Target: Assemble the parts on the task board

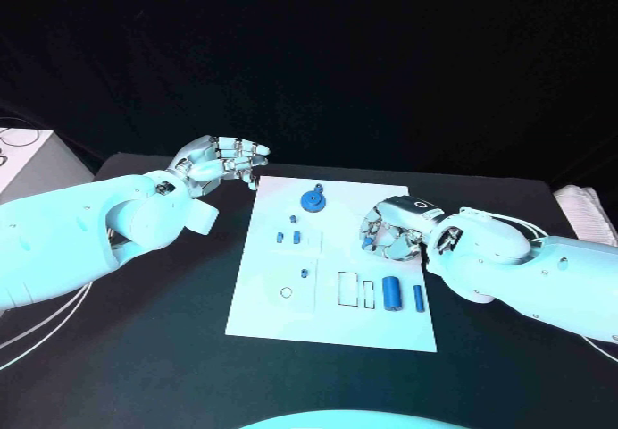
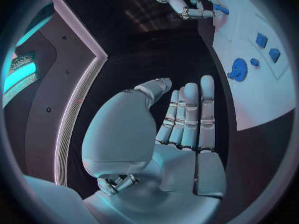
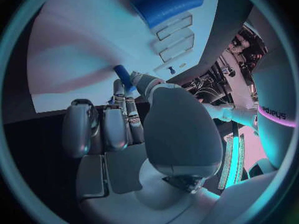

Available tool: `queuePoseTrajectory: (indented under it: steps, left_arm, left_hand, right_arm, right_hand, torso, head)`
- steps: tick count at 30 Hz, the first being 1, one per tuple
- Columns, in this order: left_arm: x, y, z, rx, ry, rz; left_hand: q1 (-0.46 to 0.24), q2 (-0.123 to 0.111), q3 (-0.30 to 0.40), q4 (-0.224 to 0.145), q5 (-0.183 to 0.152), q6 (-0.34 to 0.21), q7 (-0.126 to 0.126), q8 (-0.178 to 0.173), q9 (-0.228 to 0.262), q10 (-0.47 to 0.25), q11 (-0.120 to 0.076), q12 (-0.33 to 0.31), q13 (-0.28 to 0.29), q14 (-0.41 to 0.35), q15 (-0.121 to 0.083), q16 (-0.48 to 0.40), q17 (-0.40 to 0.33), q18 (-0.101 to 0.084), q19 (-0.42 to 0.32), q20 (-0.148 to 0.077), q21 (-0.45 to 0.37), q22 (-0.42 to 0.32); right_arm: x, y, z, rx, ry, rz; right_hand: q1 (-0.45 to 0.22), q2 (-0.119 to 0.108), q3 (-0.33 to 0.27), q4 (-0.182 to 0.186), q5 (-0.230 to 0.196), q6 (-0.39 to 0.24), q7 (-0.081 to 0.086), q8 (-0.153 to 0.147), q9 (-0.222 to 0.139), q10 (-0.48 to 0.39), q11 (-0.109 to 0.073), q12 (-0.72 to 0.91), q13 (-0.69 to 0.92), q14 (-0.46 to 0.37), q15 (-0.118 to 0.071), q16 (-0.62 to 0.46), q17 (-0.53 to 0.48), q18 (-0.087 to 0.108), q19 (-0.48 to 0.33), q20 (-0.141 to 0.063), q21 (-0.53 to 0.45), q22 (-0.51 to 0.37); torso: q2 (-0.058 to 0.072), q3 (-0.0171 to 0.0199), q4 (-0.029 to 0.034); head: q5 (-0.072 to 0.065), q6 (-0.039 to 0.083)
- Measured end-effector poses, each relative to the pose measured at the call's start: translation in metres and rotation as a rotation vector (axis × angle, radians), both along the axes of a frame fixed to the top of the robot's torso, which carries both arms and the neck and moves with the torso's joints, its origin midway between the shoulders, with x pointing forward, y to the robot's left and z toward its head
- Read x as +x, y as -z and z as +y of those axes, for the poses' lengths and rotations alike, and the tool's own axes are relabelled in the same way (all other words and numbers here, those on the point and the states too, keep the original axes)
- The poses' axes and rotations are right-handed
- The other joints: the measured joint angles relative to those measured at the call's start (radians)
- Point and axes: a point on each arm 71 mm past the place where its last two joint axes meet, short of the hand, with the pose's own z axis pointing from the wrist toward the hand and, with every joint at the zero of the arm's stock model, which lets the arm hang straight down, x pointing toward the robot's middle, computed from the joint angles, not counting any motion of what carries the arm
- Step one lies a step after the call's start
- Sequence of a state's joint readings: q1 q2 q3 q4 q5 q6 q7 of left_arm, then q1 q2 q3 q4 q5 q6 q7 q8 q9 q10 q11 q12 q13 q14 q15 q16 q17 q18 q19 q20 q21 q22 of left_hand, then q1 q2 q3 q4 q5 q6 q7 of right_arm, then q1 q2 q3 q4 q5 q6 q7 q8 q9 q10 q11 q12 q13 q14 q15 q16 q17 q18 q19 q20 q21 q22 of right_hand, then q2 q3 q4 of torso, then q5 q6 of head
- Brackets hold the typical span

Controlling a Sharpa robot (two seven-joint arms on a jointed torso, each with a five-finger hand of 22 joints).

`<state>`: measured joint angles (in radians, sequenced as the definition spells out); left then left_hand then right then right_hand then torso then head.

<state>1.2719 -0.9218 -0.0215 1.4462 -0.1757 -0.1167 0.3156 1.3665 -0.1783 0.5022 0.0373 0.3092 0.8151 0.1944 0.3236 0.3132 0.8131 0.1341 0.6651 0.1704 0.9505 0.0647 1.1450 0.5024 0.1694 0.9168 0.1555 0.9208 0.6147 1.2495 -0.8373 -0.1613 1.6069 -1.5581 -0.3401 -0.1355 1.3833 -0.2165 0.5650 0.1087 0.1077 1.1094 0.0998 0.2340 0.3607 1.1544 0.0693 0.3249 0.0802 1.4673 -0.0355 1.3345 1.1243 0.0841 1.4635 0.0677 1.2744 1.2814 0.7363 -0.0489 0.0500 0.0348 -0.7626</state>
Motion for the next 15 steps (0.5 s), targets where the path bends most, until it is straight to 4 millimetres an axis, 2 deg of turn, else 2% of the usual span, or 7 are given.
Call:
queuePoseTrajectory:
  steps: [2,7,15]
  left_arm:
    - [0.000,0.000,0.000,0.000,0.000,0.000]
    - [0.000,0.000,0.000,0.001,0.000,0.001]
    - [0.001,0.001,0.001,0.002,-0.004,0.002]
  left_hand:
    - [0.000,0.000,0.000,0.000,0.000,0.000,0.000,0.000,0.000,0.000,0.000,0.000,0.000,0.000,0.000,0.000,0.000,0.000,0.000,0.000,0.000,0.000]
    - [0.000,0.000,0.000,0.000,0.000,0.000,0.000,0.000,0.000,-0.004,0.004,0.000,0.000,0.000,0.000,0.000,0.000,0.000,0.000,0.000,0.000,0.000]
    - [0.000,0.000,0.000,0.000,0.000,0.000,0.000,0.000,0.000,-0.004,0.004,0.000,0.000,0.000,0.000,0.000,0.000,0.000,0.000,0.000,0.000,0.000]
  right_arm:
    - [-0.001,0.000,0.000,0.005,0.003,-0.004]
    - [-0.004,-0.002,0.000,0.021,0.012,-0.023]
    - [-0.012,-0.020,0.000,0.068,0.012,-0.070]
  right_hand:
    - [0.001,0.004,0.017,-0.017,-0.002,0.003,-0.001,0.014,0.000,0.007,0.007,-0.009,0.000,-0.003,-0.003,0.003,0.005,0.000,0.004,-0.004,0.009,0.009]
    - [-0.007,0.012,0.045,-0.045,-0.010,0.003,-0.001,0.022,0.000,0.015,0.015,-0.024,0.000,-0.003,-0.003,0.007,0.010,0.000,0.005,-0.005,0.015,0.023]
    - [-0.013,0.018,0.050,-0.050,-0.016,0.003,-0.001,0.025,0.000,0.017,0.016,-0.031,0.000,-0.003,-0.002,0.007,0.012,0.000,0.005,-0.005,0.021,0.025]
  torso:
    - [0.000,0.0001,0.0000]
    - [0.000,0.0005,-0.0001]
    - [-0.001,0.0005,-0.0001]
  head:
    - [0.000,0.000]
    - [0.000,0.000]
    - [0.001,-0.001]
